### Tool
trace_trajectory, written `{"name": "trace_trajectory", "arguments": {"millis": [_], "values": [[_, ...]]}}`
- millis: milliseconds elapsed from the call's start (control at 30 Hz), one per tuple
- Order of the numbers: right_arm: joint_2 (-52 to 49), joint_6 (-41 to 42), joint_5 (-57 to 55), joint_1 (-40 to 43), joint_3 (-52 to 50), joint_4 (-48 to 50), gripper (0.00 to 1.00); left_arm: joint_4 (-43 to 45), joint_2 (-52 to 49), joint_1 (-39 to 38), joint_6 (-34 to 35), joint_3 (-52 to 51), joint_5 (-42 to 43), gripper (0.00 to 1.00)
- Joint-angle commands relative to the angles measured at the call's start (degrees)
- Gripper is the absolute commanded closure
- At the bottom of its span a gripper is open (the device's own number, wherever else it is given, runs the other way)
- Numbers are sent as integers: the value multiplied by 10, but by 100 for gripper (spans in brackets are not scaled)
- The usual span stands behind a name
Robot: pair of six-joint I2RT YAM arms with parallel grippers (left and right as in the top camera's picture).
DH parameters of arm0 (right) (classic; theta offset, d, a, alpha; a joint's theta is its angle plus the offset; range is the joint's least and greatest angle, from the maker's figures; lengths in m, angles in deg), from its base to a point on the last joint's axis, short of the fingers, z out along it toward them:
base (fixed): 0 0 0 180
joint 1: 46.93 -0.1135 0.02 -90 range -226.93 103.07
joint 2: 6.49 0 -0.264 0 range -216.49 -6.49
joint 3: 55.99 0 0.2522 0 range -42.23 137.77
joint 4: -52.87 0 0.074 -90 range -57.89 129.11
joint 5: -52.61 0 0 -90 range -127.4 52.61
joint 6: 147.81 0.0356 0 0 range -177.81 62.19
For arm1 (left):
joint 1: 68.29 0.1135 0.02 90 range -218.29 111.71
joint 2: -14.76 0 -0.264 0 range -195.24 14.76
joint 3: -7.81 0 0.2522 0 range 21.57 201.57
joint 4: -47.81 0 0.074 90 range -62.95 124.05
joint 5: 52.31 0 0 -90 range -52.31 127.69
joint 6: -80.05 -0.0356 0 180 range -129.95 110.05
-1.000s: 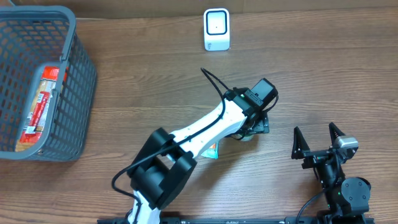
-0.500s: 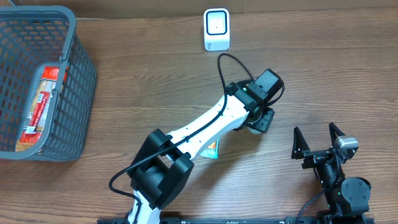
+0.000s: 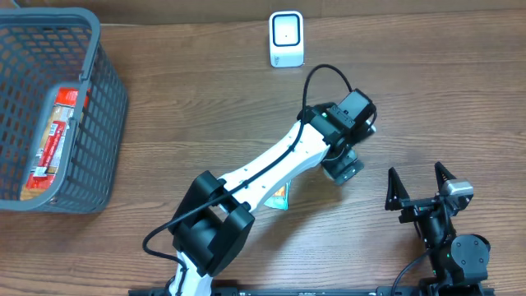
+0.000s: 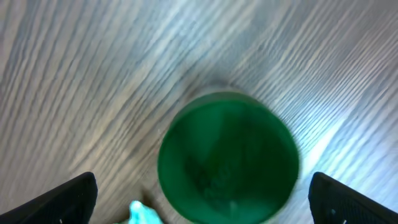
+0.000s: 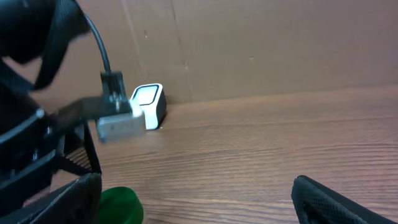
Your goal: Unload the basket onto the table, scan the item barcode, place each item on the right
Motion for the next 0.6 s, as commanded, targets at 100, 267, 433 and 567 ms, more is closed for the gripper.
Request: {"name": "trace_trajectory", "arguments": {"millis": [100,267,433,567], "values": [[0,-2,-3,4,-6,3,0,-5,5,0,342,34,71,0],[0,-2,-3,4,-6,3,0,-3,-8,-16,455,21,-7,0],[0,-2,-3,4,-6,3,0,-1,-22,-20,487,15,-14,3],[0,-2,-3,4,-6,3,0,-1,-32,-20,489,15,-25,17]]}}
